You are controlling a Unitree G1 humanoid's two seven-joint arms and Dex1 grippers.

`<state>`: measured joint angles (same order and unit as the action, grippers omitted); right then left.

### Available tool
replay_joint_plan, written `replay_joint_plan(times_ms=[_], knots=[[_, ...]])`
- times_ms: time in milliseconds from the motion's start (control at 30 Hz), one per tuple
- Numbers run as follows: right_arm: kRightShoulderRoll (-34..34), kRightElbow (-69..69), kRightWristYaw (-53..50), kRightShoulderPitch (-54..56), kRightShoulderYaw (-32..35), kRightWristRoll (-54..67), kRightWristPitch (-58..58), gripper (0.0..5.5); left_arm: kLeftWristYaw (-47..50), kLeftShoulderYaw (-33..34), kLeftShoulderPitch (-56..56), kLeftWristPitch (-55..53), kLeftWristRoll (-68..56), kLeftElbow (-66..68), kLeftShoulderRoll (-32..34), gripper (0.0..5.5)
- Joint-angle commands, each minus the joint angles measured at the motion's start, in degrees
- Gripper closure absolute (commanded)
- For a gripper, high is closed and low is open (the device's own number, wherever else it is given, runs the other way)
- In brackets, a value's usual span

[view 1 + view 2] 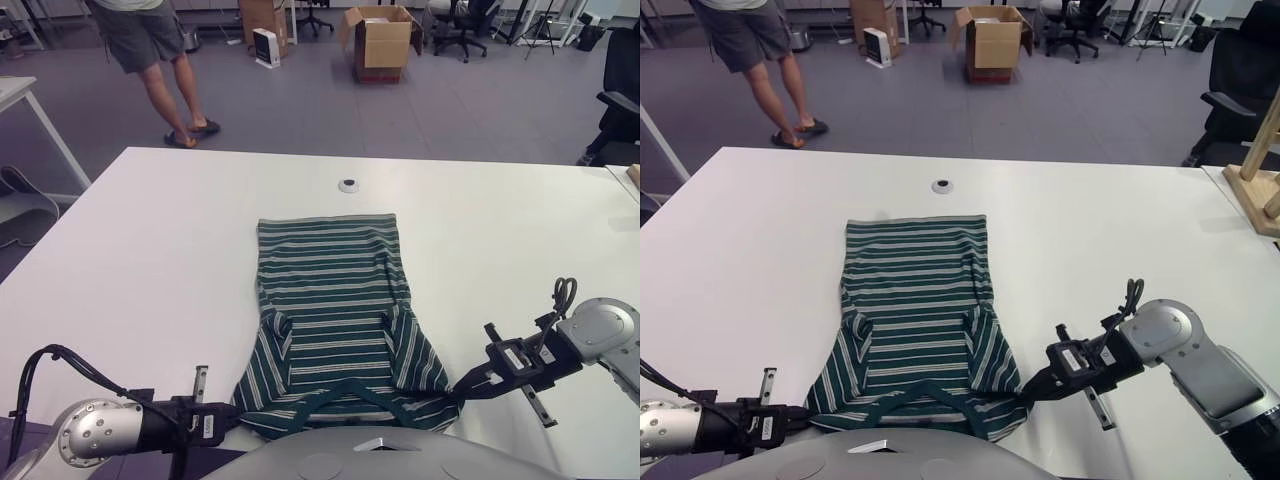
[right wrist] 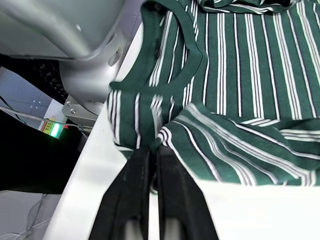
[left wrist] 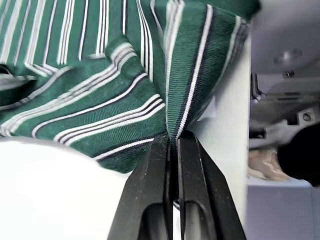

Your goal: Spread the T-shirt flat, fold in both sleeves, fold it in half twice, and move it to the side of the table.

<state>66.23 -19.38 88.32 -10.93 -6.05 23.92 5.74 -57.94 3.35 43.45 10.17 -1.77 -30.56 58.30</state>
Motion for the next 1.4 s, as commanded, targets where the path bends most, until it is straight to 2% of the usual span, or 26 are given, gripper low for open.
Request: replay_joint_plan(times_ms=[33, 100, 200, 233, 300, 400, 500, 700, 867, 1033, 1167, 1200, 1233, 1400], knots=[[10.4, -3.9, 4.0, 4.4, 5.0, 14.1, 10.4, 5.50, -7.2, 12.7, -1.9, -10.2, -16.8, -11.1, 5.7, 5.50], [15.0, -2.1, 4.2, 10.4, 4.4, 21.2, 13.7, 5.50, -10.7, 18.9, -6.7, -16.2, -26.4, -12.7, 8.9, 5.50], [17.0, 3.8, 4.2, 23.2, -0.6, 27.0, 17.8, 5.50, -12.5, 21.3, -15.0, -22.5, -35.5, -12.7, 12.3, 5.50], [15.3, 7.8, 4.2, 29.4, -4.2, 26.8, 19.4, 5.50, -12.0, 18.8, -20.2, -23.8, -37.0, -11.0, 12.7, 5.50], [10.2, 17.6, 4.2, 41.1, -11.5, 24.6, 22.5, 5.50, -11.8, 9.0, -33.4, -25.6, -35.5, -3.8, 9.9, 5.50], [-1.3, 37.6, 4.2, 55.7, -20.4, 18.3, 24.3, 5.50, -14.2, -6.3, -51.1, -20.2, -22.9, 17.6, -0.4, 5.50], [-13.3, 59.0, 4.2, 64.9, -24.5, 9.1, 20.4, 5.50, -13.7, -13.1, -65.7, -12.5, -13.6, 42.1, -10.0, 5.50], [-26.9, 82.9, -0.9, 72.2, -21.8, -3.7, 11.7, 5.50, -10.2, -16.2, -78.7, -0.1, -5.2, 70.1, -20.9, 5.50], [-32.5, 92.4, -6.6, 75.3, -14.2, -8.6, 8.8, 5.50, -4.8, -15.0, -85.5, 7.5, -0.8, 88.4, -25.9, 5.50], [-37.2, 94.5, -11.1, 74.4, -10.1, -13.4, 7.5, 5.50, 0.1, -14.9, -87.3, 11.3, 2.7, 96.6, -29.5, 5.50], [-39.1, 95.8, -19.9, 72.2, -7.8, -17.6, 7.0, 5.50, 7.6, -11.8, -90.8, 8.2, 2.8, 101.0, -32.0, 5.50], [-39.3, 96.0, -22.2, 71.3, -7.9, -19.1, 6.5, 5.50, 9.0, -11.1, -91.3, 7.3, 2.7, 101.8, -32.6, 5.21], [-39.6, 96.2, -24.3, 70.5, -7.7, -20.4, 6.1, 5.11, 9.8, -10.3, -91.5, 6.7, 2.5, 102.4, -33.1, 5.06], [-40.7, 95.8, -33.8, 69.7, -1.4, -20.3, 3.8, 4.31, 12.5, -6.0, -91.6, 3.9, 1.2, 103.7, -34.2, 4.33]])
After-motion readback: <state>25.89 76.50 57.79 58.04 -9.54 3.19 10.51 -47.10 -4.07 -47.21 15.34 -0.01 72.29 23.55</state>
